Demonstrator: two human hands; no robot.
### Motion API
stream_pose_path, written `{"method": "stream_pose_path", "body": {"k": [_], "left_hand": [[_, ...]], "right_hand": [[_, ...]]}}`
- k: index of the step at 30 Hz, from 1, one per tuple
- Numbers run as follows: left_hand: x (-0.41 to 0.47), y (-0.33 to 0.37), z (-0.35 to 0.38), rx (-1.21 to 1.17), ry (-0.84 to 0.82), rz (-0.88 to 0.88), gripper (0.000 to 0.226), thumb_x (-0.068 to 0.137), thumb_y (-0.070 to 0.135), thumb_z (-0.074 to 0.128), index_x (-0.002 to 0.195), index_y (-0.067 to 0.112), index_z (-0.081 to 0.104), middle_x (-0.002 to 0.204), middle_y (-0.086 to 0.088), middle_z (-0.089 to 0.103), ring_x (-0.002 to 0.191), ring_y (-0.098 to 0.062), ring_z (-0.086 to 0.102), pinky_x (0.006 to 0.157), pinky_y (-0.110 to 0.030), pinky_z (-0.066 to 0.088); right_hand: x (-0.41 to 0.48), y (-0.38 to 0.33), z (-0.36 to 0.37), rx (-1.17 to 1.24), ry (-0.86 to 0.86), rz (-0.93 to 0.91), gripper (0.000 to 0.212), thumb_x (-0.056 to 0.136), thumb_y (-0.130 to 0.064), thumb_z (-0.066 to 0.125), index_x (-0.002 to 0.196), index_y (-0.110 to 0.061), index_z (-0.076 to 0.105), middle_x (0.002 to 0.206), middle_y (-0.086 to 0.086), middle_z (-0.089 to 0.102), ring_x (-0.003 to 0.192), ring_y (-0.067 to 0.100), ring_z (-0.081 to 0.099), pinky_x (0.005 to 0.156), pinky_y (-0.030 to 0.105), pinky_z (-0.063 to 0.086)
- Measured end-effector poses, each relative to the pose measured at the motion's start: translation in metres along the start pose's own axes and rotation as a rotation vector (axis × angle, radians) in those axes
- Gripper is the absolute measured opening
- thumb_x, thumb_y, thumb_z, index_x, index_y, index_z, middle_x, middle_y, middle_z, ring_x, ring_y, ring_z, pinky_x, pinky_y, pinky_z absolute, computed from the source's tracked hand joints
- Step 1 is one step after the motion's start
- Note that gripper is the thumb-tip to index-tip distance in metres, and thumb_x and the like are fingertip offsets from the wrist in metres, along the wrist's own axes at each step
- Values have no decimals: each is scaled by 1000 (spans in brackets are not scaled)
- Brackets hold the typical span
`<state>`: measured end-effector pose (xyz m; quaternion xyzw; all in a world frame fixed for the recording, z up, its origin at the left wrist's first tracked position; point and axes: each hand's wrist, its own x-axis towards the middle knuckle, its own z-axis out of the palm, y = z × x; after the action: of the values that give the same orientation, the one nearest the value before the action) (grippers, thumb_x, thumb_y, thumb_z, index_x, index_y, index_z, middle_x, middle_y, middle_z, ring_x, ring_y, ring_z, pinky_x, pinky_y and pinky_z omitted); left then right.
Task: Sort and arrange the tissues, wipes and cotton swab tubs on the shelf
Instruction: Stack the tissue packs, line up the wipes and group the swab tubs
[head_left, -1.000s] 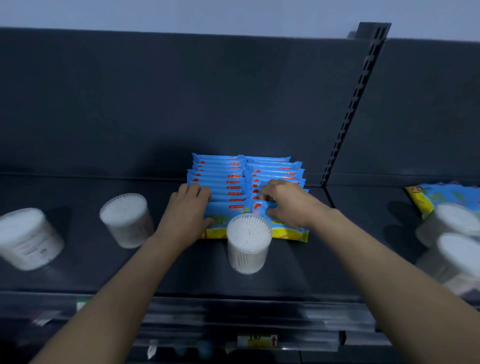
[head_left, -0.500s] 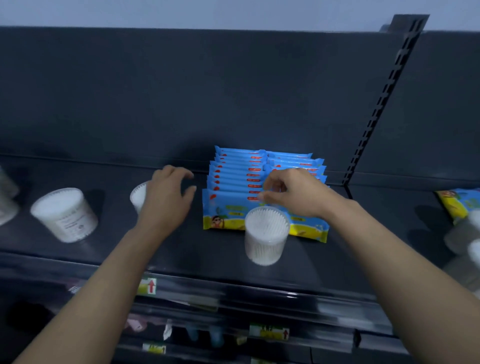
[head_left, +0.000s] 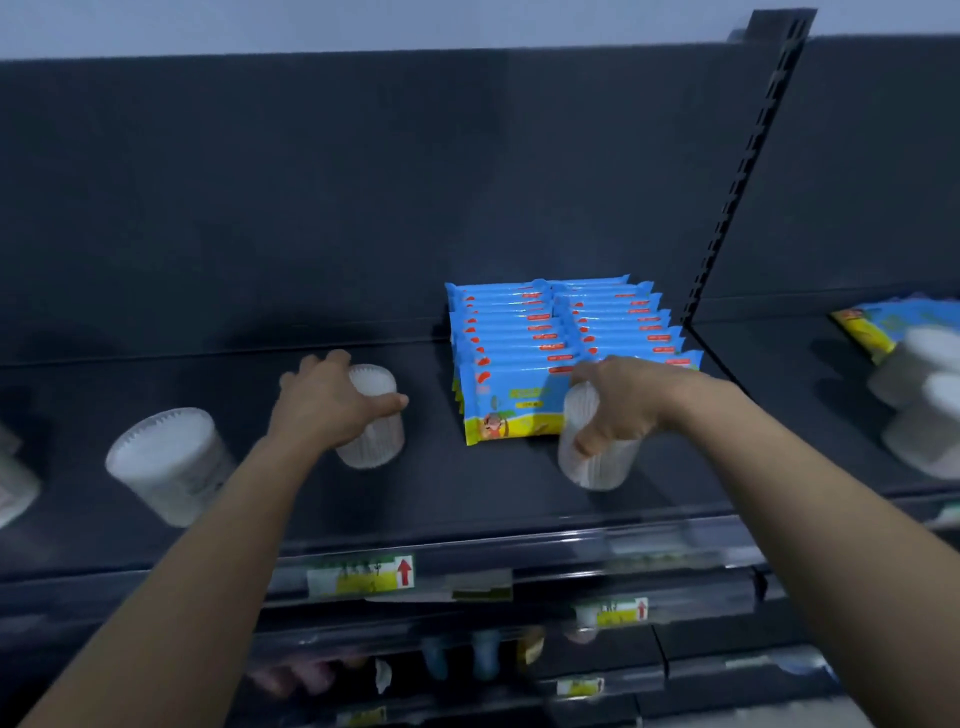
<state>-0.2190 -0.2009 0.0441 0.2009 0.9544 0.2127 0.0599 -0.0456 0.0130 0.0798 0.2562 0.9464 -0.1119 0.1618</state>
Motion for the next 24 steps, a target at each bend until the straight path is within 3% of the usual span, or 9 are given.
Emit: {"method": "stream_pose_path", "body": {"k": [4, 9, 14, 16, 19, 21, 24], "left_hand": [[-7, -4, -14, -244, -42, 43, 74, 63, 56, 63, 123, 14, 55, 119, -6, 58, 105, -25, 55, 81, -32, 42], [-21, 18, -27, -409, -108, 178, 59, 58, 50, 57, 109, 21, 63, 106, 1, 62, 93, -16, 57, 71, -29, 39], [-36, 64, -15, -472, -210, 299, 63, 53, 45, 60, 112, 26, 59, 102, 6, 62, 87, -8, 56, 71, -25, 41], [-42, 86, -5, -491, -258, 345, 71, 45, 48, 61, 113, 28, 58, 103, 5, 61, 85, -5, 56, 68, -23, 41], [-52, 128, 14, -484, -298, 392, 65, 50, 39, 61, 114, 30, 57, 106, 6, 57, 78, -1, 55, 61, -21, 42], [-60, 160, 31, -497, -318, 414, 68, 52, 35, 61, 119, 29, 54, 111, 6, 56, 78, -2, 55, 59, -21, 43], [-71, 209, 55, -494, -321, 446, 73, 50, 33, 62, 122, 29, 53, 105, 4, 59, 80, -10, 58, 58, -21, 45]], "right_hand": [[-11, -3, 1, 125, 52, 59, 70, 72, -47, 73, 131, -22, 44, 113, 2, 50, 101, 23, 49, 78, 28, 39], [-26, 0, -1, 228, 116, 39, 49, 78, -53, 64, 114, -22, 56, 104, -3, 56, 95, 19, 52, 77, 29, 41], [-41, 36, -6, 286, 146, 41, 62, 69, -62, 63, 119, -27, 53, 110, -2, 59, 95, 19, 60, 84, 35, 53], [-50, 60, -7, 358, 156, 65, 72, 59, -65, 64, 119, -28, 52, 108, 0, 60, 89, 21, 65, 75, 38, 59], [-62, 101, -10, 455, 205, 67, 65, 68, -51, 72, 123, -23, 50, 110, 1, 59, 90, 22, 65, 64, 38, 60], [-70, 134, -13, 450, 266, 71, 67, 70, -46, 73, 126, -20, 48, 116, 2, 58, 97, 22, 62, 73, 40, 59], [-82, 187, -23, 396, 357, 61, 67, 71, -45, 75, 129, -22, 49, 121, 0, 57, 107, 18, 55, 87, 30, 47]]}}
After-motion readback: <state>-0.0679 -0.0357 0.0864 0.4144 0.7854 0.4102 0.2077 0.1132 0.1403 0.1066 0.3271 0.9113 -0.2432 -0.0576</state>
